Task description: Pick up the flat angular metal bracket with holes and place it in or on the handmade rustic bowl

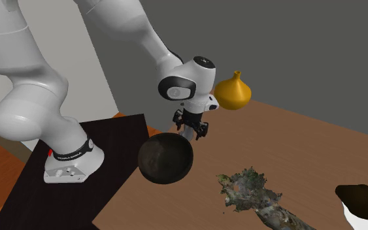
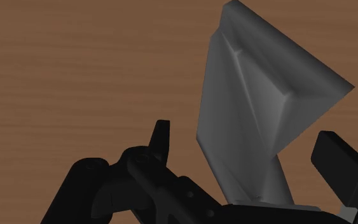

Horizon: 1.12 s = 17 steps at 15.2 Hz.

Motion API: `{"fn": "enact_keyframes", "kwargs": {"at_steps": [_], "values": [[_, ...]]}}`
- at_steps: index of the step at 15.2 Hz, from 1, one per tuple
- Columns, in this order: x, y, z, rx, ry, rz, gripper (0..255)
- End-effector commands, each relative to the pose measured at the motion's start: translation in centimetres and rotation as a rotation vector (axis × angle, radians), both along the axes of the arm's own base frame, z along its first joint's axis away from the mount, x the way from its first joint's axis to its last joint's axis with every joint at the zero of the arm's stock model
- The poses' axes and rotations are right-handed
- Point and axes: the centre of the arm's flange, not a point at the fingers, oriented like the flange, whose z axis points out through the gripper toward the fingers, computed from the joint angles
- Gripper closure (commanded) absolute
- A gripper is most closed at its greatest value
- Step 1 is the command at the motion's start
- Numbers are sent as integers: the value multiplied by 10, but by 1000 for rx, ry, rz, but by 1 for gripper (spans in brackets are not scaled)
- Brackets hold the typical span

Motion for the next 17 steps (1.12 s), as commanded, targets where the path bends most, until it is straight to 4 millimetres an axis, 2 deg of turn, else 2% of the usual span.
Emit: {"fn": "enact_keyframes", "kwargs": {"at_steps": [1, 5, 6, 15, 17], "values": [[0, 0, -1, 0, 0, 0, 0], [0, 0, -1, 0, 0, 0, 0], [0, 0, -1, 0, 0, 0, 255], [0, 0, -1, 0, 0, 0, 255], [0, 0, 10, 0, 0, 0, 255]]}}
